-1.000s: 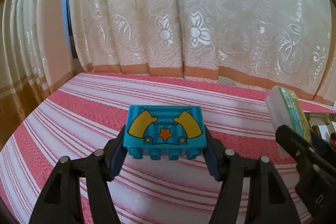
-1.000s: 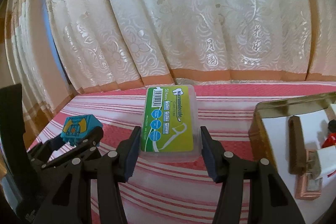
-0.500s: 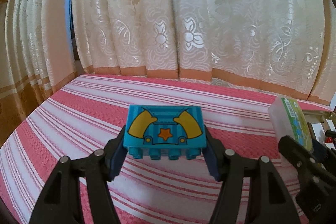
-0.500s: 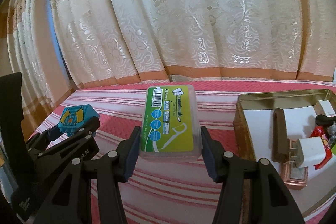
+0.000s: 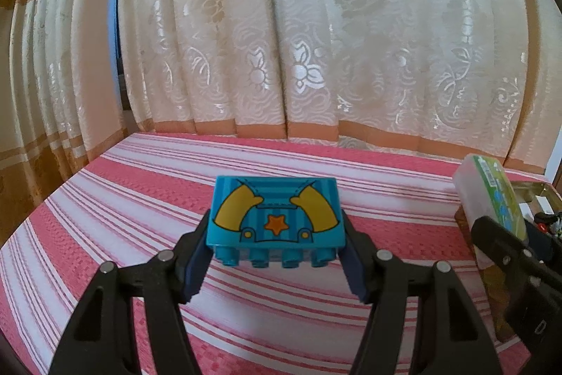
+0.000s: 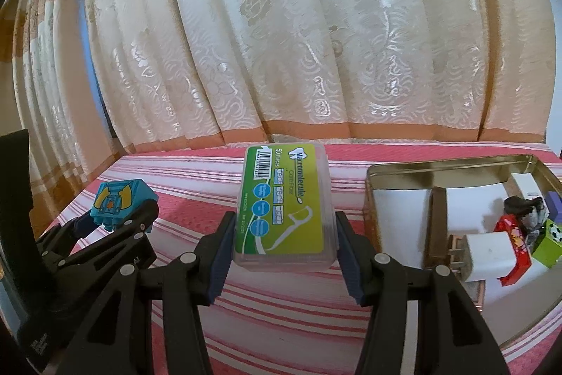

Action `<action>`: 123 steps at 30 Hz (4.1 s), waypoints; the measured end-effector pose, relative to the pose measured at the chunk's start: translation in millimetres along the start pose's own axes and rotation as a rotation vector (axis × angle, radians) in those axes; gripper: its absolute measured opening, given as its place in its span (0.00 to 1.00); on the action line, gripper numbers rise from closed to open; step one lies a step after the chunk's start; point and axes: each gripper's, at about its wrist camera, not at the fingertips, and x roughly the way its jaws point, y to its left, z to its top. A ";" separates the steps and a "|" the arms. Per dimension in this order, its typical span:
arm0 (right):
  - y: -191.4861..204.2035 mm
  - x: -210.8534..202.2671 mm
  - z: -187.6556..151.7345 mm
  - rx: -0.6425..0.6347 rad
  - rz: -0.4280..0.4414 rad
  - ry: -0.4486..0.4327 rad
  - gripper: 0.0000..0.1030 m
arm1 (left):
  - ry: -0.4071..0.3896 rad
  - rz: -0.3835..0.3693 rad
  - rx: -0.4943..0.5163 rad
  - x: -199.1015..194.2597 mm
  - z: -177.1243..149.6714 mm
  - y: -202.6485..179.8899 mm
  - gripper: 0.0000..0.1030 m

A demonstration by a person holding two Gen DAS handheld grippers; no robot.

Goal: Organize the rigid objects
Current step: 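Lift the blue brick with the left gripper while the right lifts the floss box toward the tin, then lower the blue brick and floss box into the tin and open both grippers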

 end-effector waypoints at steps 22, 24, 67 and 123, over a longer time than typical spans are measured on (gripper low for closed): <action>-26.6 -23.5 -1.2 -0.011 -0.028 -0.040 0.55 | -0.021 -0.014 0.020 -16.6 -5.8 -28.0 0.63; -28.9 -25.0 -0.9 -0.009 -0.030 -0.041 0.55 | -0.022 -0.019 0.023 -18.1 -6.3 -31.4 0.63; -137.1 -62.2 14.1 0.085 -0.152 -0.108 0.55 | -0.115 -0.116 0.080 -59.7 13.3 -118.7 0.63; -221.3 -38.5 12.5 0.163 -0.206 -0.031 0.86 | -0.011 -0.321 0.280 -54.3 -16.0 -248.9 1.00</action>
